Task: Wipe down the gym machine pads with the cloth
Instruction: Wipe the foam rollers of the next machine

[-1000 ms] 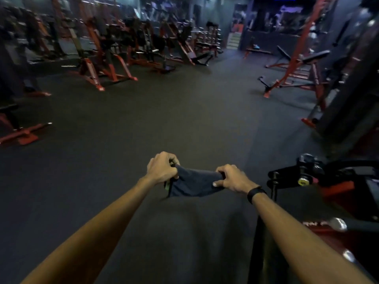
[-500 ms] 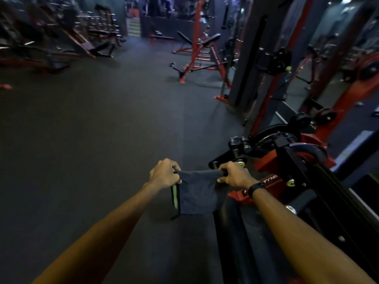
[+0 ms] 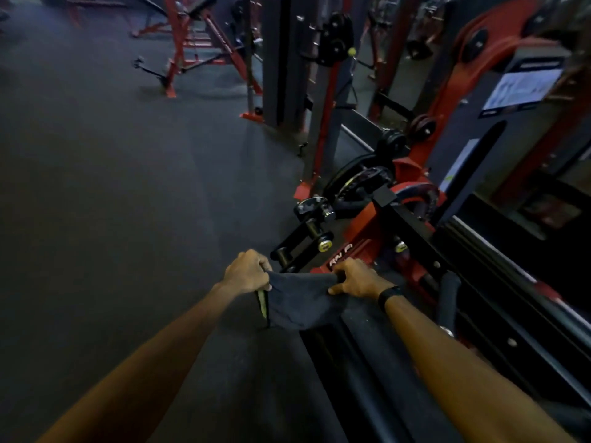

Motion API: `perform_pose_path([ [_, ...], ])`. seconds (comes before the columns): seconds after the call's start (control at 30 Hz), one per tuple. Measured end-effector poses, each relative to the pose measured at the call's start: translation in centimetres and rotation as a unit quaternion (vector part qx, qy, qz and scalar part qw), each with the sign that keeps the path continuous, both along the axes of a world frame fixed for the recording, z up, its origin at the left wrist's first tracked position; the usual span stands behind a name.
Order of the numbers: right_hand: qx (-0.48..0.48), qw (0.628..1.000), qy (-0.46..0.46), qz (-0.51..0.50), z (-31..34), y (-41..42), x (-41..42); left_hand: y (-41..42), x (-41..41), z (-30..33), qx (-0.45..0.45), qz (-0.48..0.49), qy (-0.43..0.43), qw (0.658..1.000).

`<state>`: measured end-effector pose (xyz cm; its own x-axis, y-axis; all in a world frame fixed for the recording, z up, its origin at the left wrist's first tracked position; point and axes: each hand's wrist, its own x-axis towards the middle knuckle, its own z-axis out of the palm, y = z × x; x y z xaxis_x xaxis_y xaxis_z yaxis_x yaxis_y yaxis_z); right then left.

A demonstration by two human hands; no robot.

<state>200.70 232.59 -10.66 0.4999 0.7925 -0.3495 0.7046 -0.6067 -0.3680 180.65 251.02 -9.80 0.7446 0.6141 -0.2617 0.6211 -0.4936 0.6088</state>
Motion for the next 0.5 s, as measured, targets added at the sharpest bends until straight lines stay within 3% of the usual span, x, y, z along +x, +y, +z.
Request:
perform_pose_path([
  [0.33, 0.007, 0.978, 0.082, -0.19, -2.0, -1.6, -5.4, 5.7, 3.3, -2.6, -0.044, -0.216, 0.027, 0.975],
  [0.5, 0.019, 0.953, 0.118, -0.28, -2.3, -3.3, -9.9, 5.2, 4.9, -3.0, -0.057, -0.335, 0.064, 0.938],
])
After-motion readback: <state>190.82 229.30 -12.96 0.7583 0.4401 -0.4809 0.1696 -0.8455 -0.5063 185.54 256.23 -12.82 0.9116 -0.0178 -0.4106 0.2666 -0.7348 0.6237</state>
